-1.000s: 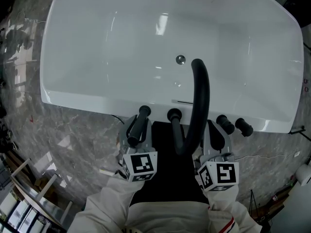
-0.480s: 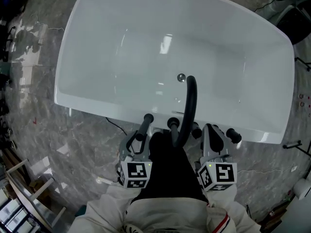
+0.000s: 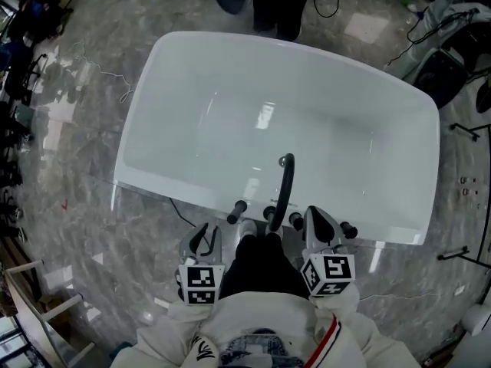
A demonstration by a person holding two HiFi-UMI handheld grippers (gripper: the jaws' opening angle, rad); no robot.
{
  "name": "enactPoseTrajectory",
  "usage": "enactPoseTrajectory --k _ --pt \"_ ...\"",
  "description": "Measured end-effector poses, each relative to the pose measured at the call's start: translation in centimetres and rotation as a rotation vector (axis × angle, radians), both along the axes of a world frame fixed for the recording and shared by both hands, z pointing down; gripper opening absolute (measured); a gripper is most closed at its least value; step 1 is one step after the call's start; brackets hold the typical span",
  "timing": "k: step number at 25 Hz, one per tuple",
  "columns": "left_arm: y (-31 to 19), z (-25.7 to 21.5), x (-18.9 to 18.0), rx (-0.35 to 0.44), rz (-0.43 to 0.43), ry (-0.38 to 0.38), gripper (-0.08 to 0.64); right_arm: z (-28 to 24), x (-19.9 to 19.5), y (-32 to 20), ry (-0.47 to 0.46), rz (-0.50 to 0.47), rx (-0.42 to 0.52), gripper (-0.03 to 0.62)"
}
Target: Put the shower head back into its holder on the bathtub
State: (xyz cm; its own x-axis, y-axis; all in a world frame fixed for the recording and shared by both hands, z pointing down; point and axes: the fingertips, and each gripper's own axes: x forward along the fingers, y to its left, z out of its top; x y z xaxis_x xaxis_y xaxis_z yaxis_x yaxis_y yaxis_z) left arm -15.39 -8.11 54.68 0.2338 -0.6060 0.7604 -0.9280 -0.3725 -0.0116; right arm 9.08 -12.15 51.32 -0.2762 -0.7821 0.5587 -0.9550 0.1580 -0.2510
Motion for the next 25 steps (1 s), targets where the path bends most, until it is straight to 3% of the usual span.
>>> enactPoseTrajectory --k 4,10,15,25 --pt "-2.2 -5.4 0.0 0.09 -0.014 0.028 0.082 -3.1 -1.2 -0.5 -0.025 -0.018 0.012 0.006" --pt "-6.9 -11.4 5.2 0.246 0.04 0.115 0.08 -7.4 1.0 -2.9 -0.088 0.047 0.06 0.006" --pt "-7.3 -14.2 8.6 0.271 0.06 0.181 0.068 -10.3 1.8 -3.7 -0.086 0.03 0.102 0.006" --pt "-8.2 -16.5 9.6 0.351 0.011 0.221 0.011 -13.1 3.2 -3.8 -0.062 -0.014 0.163 0.006"
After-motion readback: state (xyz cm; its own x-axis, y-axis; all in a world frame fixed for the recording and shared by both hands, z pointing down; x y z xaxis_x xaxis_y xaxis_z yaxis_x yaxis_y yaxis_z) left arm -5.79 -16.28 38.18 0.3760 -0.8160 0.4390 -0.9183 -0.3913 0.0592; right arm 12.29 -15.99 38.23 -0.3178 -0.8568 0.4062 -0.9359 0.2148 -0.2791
